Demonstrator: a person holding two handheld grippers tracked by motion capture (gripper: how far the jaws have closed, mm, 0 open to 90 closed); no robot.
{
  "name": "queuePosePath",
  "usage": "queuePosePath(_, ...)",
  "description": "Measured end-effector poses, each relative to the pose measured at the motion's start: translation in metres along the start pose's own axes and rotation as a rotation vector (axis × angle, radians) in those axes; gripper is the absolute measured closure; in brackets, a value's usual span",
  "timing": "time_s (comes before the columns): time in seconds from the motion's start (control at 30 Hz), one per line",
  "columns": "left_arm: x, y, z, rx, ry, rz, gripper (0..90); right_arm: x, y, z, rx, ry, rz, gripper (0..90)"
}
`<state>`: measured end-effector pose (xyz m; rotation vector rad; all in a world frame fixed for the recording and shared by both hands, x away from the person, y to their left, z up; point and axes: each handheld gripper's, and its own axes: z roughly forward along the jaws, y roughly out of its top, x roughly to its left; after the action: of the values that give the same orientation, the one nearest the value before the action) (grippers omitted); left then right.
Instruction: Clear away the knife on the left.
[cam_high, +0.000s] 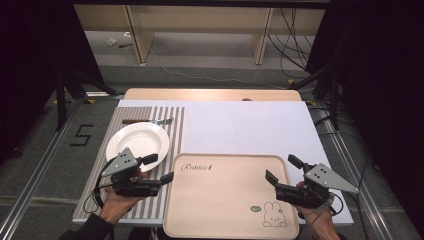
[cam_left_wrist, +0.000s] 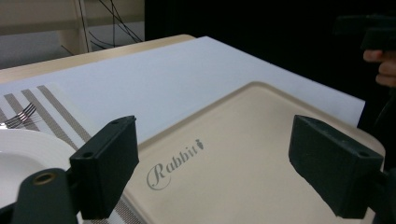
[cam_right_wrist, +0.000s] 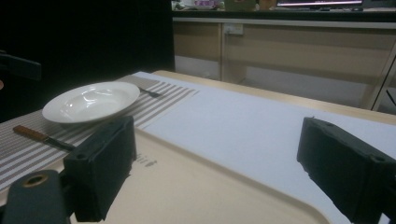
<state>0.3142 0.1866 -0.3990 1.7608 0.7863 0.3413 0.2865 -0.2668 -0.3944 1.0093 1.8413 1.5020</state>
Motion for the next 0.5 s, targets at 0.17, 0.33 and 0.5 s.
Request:
queuePosePath(0.17, 0.0002, 0.0031, -0.0029, 0.029, 0.0, 0.013, 16.1, -0.0002, 0.0001, 0.0, 0.002, 0.002, 0.001, 12.8)
queuePosePath(0.33, 0.0002, 0.0054, -0.0036, 0.112, 0.007, 0.058, 16.1, 0.0, -0.0001, -0.0002, 0.001, 0.001, 0.003, 12.8)
queuePosePath(0.5, 0.004, 0.008, -0.0077, 0.19, 0.046, 0.102, 16.1, 0.0001, -0.0001, -0.0003, 0.0, 0.002, 0.003, 12.8)
